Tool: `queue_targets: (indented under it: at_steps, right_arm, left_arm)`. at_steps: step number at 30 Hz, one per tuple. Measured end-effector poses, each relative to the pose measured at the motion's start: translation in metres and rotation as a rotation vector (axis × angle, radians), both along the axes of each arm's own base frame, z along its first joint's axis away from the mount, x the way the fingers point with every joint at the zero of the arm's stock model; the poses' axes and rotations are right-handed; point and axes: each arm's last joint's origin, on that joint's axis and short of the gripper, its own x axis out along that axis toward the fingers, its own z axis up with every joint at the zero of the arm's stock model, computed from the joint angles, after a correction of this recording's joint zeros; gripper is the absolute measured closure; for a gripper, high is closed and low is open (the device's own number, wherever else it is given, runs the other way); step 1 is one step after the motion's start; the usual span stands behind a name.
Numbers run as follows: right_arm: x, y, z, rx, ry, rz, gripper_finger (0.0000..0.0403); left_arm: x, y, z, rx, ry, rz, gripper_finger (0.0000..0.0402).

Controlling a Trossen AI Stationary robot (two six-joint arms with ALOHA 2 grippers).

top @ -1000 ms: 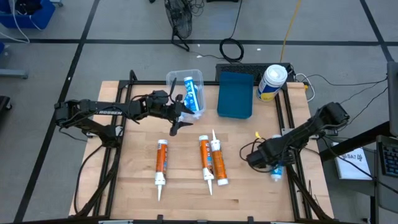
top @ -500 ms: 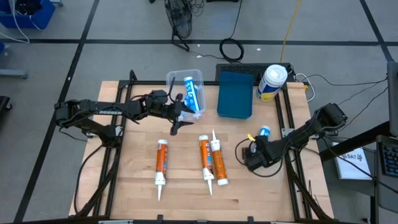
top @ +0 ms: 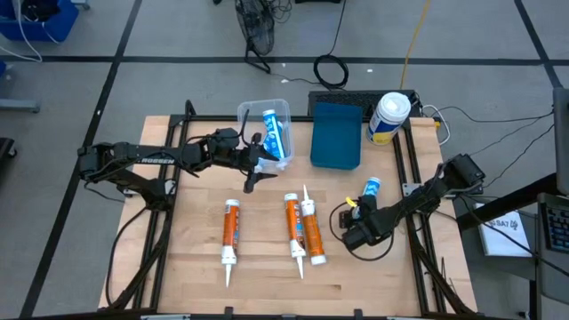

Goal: Pick & place silicon tubes, Sealant and Lysol wipes
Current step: Put the blue sealant into the transparent bin

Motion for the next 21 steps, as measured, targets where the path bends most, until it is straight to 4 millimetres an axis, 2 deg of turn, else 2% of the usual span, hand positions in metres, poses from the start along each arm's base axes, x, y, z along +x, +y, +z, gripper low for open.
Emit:
queue_targets:
  at_steps: [5,21]
  right_arm:
    - [-0.0006,-0.0002,0.0000,0.005,0.006,-0.013,0.0057]
    - [-0.0009,-0.0004,-0.0003,-0.002,0.009,-0.008,0.0164]
  left_arm:
    - [0.0000,0.0000,0.0000,0.000,0.000,0.000,0.0162]
    - [0.0000,0.0000,0.0000,0.002,0.000,-0.001,0.0162]
